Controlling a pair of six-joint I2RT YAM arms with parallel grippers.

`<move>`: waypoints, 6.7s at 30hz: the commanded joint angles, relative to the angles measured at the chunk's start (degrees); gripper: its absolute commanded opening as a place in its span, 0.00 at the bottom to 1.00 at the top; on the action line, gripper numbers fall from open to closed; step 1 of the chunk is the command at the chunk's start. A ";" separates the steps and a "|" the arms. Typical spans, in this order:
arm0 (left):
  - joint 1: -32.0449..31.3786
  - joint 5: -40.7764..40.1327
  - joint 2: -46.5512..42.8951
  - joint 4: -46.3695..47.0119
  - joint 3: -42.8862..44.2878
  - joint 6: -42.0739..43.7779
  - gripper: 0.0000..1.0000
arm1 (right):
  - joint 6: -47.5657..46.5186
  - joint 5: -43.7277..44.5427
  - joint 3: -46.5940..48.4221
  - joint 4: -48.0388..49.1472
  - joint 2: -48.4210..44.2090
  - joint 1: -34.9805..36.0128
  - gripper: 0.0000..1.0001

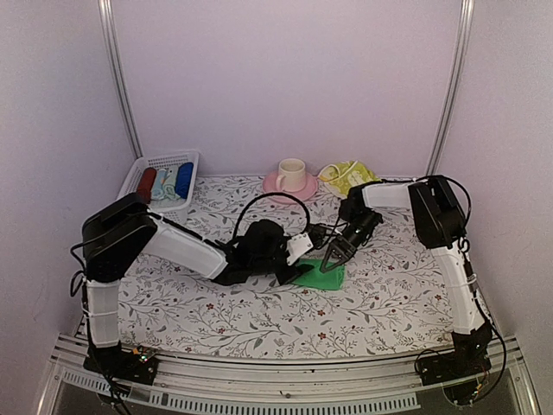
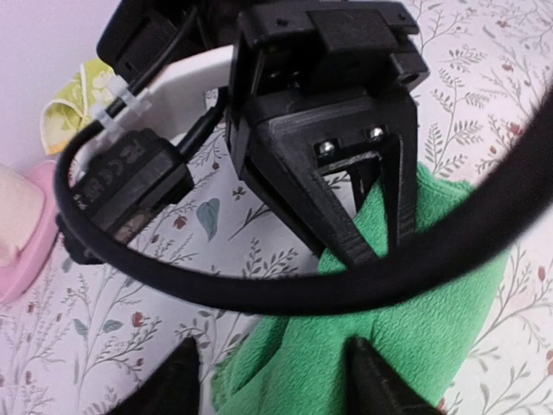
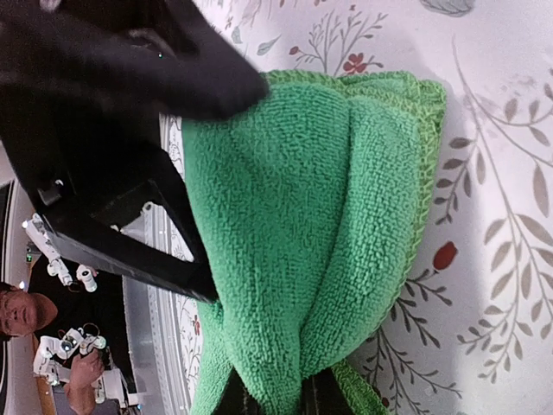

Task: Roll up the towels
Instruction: Pass from the left arm to the right, then pass from the right arm to the left

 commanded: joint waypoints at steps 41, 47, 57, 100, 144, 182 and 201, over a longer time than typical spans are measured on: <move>-0.55 -9.97 -19.68 5.88 -3.30 -79.87 0.89 | 12.66 70.74 -48.24 95.01 -51.34 16.56 0.02; -0.59 -13.35 -21.64 17.09 -9.92 -84.48 0.97 | 9.42 72.04 -51.62 100.07 -53.18 17.67 0.02; 0.11 -16.22 -19.48 22.24 -10.68 -84.37 0.88 | 9.69 65.34 -52.16 97.73 -54.12 18.22 0.02; -4.68 -18.87 -17.86 25.94 -9.06 -77.94 0.88 | 25.03 51.28 -44.98 84.74 -54.69 16.73 0.02; -4.05 -18.41 -18.43 56.64 -23.10 -79.95 0.97 | -10.32 82.15 -56.67 112.72 -45.95 33.33 0.02; 2.00 38.38 -35.05 -28.58 -6.81 5.97 0.97 | -11.35 37.15 -46.54 59.73 -53.95 26.31 0.02; -3.37 20.77 -27.77 -36.92 0.76 0.68 0.97 | -11.42 42.08 -43.58 56.41 -51.35 25.77 0.03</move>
